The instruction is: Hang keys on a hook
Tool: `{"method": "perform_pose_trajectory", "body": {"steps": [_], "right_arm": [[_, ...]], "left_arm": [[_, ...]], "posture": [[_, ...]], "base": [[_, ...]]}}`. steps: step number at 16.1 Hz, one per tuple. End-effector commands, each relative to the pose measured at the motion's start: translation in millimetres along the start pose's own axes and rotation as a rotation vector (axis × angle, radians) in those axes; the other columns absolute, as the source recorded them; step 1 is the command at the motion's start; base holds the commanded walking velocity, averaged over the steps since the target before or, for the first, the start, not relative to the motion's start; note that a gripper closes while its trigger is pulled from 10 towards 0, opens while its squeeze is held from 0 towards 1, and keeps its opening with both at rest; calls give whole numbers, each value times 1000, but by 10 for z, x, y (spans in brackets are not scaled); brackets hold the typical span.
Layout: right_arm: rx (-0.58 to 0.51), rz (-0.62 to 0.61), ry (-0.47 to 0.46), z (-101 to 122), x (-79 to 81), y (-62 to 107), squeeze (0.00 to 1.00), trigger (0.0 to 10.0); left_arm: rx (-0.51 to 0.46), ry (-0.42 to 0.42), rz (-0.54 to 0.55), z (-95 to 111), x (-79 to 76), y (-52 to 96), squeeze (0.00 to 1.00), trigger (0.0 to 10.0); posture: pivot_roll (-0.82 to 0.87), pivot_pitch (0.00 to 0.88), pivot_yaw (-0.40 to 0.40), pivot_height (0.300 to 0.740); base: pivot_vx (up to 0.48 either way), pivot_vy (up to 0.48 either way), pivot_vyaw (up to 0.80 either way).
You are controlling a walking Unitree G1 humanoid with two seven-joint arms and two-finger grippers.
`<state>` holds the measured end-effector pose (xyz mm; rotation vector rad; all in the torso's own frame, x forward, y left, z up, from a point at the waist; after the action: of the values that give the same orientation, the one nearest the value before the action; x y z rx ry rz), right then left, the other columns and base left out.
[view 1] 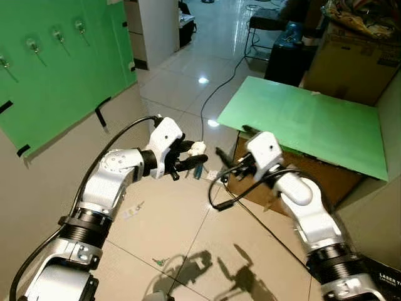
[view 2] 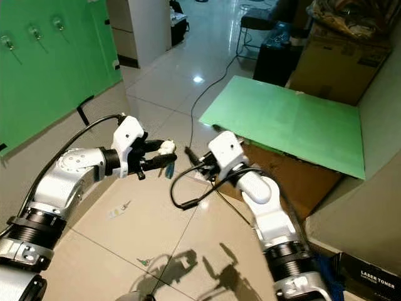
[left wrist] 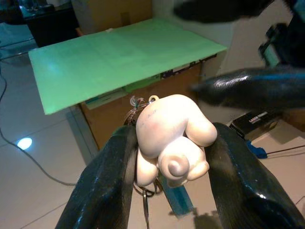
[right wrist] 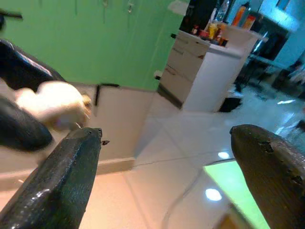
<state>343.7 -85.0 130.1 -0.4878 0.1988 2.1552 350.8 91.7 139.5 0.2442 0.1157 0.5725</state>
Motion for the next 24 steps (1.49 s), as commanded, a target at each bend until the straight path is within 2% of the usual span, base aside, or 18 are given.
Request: {"method": "perform_pose_trajectory", "body": {"steps": [1, 8, 9, 10, 11, 12, 13, 16, 18, 20, 21, 22, 23, 24], "right_arm": [[-9, 19, -42, 16, 22, 1, 1000, 10000], [-2, 154, 37, -9, 207, 23, 1000, 10000], [6, 187, 100, -24, 243, 33, 1000, 10000], [27, 216, 214, -73, 263, 52, 1000, 10000], [37, 229, 240, -100, 268, 61, 384, 10000], [34, 227, 227, -101, 261, 64, 0, 10000], [27, 219, 194, -96, 242, 67, 0, 0], [4, 215, 152, -63, 252, 57, 0, 0], [-13, 246, 121, -60, 316, 79, 0, 0], [-12, 259, 144, -65, 315, 102, 0, 0], [-6, 272, 205, -73, 306, 109, 0, 2980], [-6, 273, 284, -68, 277, 107, 0, 10000], [-11, 264, 324, -55, 242, 104, 0, 10000], [-12, 262, 327, -51, 220, 105, 0, 10000]], "left_arm": [[-10, -23, -10, 53, -34, -5, 0, 10000], [-26, -34, -7, 89, -44, -23, 0, 10000], [-41, -41, -15, 111, -64, -29, 0, 10000], [-59, -43, -27, 136, -94, -33, 0, 10000], [-61, -44, -29, 141, -100, -33, 0, 10000], [-62, -45, -29, 143, -98, -32, 0, 10000], [-63, -48, -27, 147, -95, -31, 0, 10000], [-72, -55, -29, 164, -100, -32, 0, 10000], [-169, -15, -82, 338, -201, -41, 0, 10000], [-210, 21, -146, 444, -264, 0, 0, 10000], [-214, 45, -202, 467, -319, 38, 0, 10000], [-214, 66, -272, 485, -389, 90, 0, 10000], [-199, 55, -316, 476, -438, 129, 0, 10000], [-186, 45, -339, 459, -465, 151, 0, 10000]], "posture": [[-45, 0, 16, 740], [-45, 0, 13, 740], [-45, 0, 13, 740], [-45, 0, 13, 740], [-45, 0, 13, 740], [-44, 0, 14, 740], [-44, 0, 14, 740], [-44, 0, 13, 740], [-44, 0, 14, 740], [-45, 0, 15, 740], [-45, 0, 16, 740], [-46, 0, 17, 740], [-46, 0, 18, 740], [-46, 0, 18, 740]], "base": [[0, 0, 0], [0, 0, 0], [0, 0, 0], [0, 0, 0], [0, 0, 0], [0, 0, 0], [0, 0, 0], [0, 0, 0], [0, 0, 0], [0, 0, 0], [0, 0, 0], [0, 0, 0], [0, 0, 0], [0, 0, 0]]}}
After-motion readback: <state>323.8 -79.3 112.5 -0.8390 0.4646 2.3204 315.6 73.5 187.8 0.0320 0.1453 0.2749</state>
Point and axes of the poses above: a point about 5 cm out from each wrist's last joint towards the gripper, its own y axis pointing back from the gripper into the wrist, its own z axis along the axis of the wrist's last joint, x = y × z, the point moved 4 cm from there along -y, pointing out of the wrist towards the gripper, and after that the axes turned 9 degrees about y, right-handed, at the moved point
